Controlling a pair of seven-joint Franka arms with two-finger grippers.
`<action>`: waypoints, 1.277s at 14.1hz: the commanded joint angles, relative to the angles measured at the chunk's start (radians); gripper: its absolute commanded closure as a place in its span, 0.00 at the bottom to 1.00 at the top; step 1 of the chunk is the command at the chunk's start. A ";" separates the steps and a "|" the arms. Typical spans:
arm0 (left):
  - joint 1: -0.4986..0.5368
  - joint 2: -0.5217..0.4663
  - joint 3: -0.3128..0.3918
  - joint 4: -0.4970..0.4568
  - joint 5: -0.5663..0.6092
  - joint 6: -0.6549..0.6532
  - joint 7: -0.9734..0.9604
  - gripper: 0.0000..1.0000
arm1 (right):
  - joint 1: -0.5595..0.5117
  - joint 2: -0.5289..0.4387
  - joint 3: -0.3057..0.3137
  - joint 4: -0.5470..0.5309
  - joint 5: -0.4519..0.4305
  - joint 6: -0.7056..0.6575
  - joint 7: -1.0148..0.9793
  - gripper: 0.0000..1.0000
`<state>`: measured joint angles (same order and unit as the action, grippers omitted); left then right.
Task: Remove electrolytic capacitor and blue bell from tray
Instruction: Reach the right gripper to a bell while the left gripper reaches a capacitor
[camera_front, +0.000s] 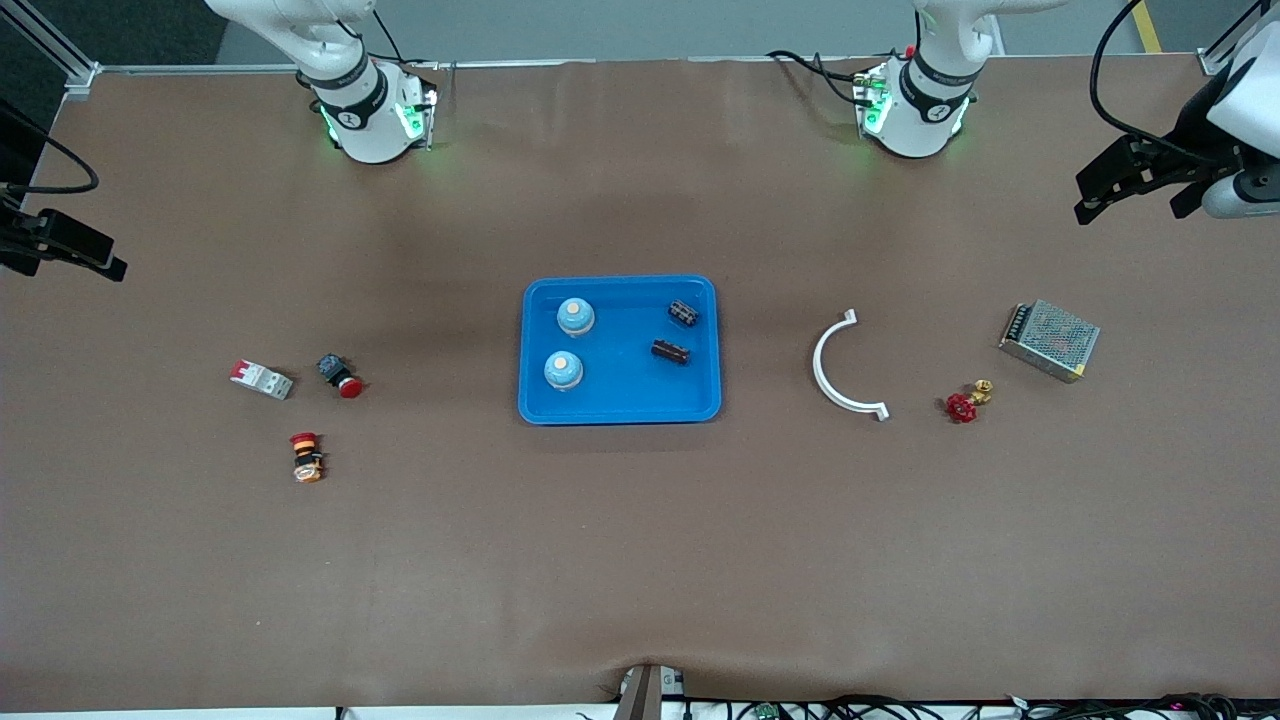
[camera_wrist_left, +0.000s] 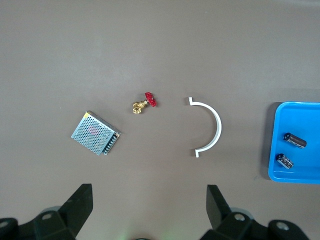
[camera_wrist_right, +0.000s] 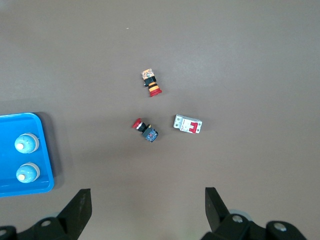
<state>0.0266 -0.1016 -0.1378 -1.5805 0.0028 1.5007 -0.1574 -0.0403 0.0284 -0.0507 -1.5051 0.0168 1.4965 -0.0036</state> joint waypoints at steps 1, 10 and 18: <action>0.007 0.017 -0.003 0.024 -0.018 -0.008 0.019 0.00 | 0.000 -0.022 -0.001 -0.023 0.012 0.011 0.014 0.00; -0.016 0.089 -0.022 -0.015 -0.029 -0.036 -0.072 0.00 | 0.003 -0.030 0.014 -0.046 0.012 0.013 0.059 0.00; -0.073 0.195 -0.176 -0.162 -0.112 0.209 -0.546 0.00 | 0.034 -0.067 0.101 -0.222 0.021 0.132 0.289 0.00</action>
<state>-0.0387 0.0875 -0.2746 -1.6890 -0.0931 1.6273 -0.5903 -0.0297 0.0164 0.0465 -1.6210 0.0194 1.5704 0.2159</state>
